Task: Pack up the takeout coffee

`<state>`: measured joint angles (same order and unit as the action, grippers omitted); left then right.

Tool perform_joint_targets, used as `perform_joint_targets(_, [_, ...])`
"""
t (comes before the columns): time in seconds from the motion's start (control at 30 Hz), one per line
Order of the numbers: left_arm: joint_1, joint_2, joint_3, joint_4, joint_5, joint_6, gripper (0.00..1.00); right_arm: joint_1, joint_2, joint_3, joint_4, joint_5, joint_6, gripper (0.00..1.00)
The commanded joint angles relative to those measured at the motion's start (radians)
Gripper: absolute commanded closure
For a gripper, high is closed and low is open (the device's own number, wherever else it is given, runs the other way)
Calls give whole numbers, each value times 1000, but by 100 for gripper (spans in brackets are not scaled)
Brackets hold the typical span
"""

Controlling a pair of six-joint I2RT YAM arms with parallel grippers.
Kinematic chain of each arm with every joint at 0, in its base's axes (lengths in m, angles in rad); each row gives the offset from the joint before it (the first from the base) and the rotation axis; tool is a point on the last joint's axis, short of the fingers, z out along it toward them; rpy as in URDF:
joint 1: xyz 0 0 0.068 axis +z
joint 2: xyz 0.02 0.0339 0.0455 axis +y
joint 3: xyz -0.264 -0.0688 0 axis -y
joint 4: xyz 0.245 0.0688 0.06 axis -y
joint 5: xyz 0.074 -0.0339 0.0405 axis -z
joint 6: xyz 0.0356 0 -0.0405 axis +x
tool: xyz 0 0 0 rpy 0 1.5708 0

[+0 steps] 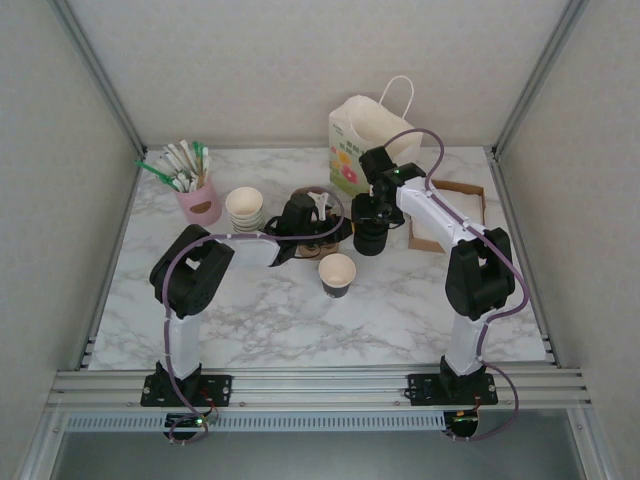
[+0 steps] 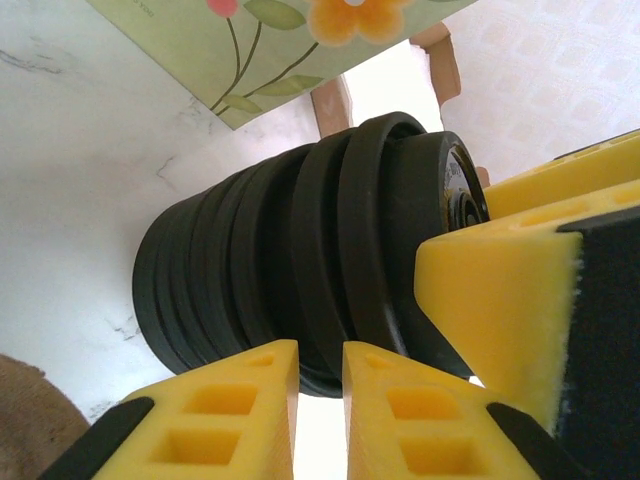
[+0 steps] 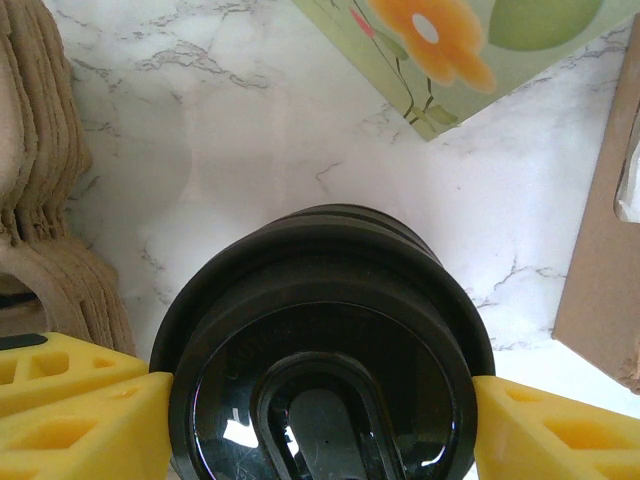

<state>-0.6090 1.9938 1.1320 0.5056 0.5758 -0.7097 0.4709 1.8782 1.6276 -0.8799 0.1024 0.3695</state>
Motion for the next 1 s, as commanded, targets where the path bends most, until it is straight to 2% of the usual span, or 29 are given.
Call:
perform_joint_targets(0.0, [-1, 11, -8, 96, 69, -31, 80, -3, -10, 9, -17, -2, 12, 27])
perform_joint_targets(0.97, [7, 25, -14, 25, 21, -19, 82, -5, -54, 3, -28, -6, 15, 27])
